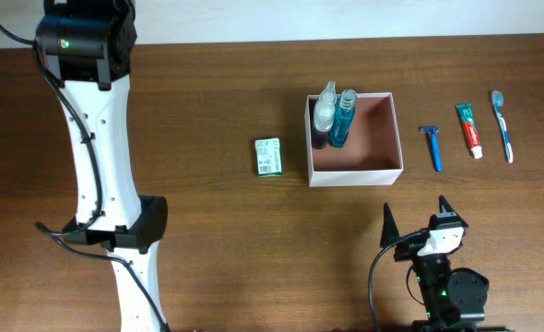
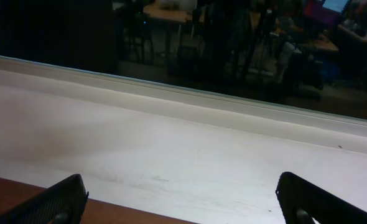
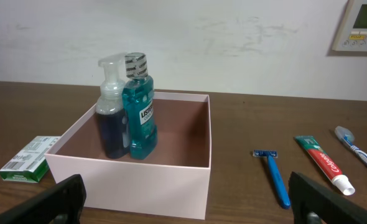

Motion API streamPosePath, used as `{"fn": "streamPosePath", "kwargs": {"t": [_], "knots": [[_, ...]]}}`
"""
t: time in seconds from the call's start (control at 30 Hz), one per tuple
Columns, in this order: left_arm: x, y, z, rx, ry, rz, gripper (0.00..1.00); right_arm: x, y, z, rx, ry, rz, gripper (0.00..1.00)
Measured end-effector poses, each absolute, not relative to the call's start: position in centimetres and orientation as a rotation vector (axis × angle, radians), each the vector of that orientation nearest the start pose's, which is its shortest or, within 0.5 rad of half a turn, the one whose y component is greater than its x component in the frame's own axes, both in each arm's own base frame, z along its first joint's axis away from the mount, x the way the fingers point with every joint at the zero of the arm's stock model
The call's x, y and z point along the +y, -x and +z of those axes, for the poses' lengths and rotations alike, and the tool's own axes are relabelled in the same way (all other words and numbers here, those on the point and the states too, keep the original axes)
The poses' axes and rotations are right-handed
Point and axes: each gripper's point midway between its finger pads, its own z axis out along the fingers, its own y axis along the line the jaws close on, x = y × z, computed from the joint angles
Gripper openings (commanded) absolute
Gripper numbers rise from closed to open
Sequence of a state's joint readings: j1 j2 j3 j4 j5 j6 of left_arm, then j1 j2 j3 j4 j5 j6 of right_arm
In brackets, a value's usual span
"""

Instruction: Pack container

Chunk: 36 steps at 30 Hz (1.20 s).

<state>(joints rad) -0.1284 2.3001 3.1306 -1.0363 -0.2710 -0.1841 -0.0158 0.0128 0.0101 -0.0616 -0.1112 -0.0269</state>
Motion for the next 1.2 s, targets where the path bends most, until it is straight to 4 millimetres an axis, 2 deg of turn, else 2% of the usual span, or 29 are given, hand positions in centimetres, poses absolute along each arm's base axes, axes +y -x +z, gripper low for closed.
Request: {"fn": "streamPosePath", "kwargs": {"t": [0.53,1.2], "knots": [[-2.5,-55.0,46.9,1.810,0.240,0.028,0.99,1.5,-24.6,16.0,1.632,0.094,0.058,0.99],[-2.5,-54.9,46.9,1.812,0.240,0.029,0.99,1.5,-24.6,16.0,1.632,0.094,0.058,0.99]]}}
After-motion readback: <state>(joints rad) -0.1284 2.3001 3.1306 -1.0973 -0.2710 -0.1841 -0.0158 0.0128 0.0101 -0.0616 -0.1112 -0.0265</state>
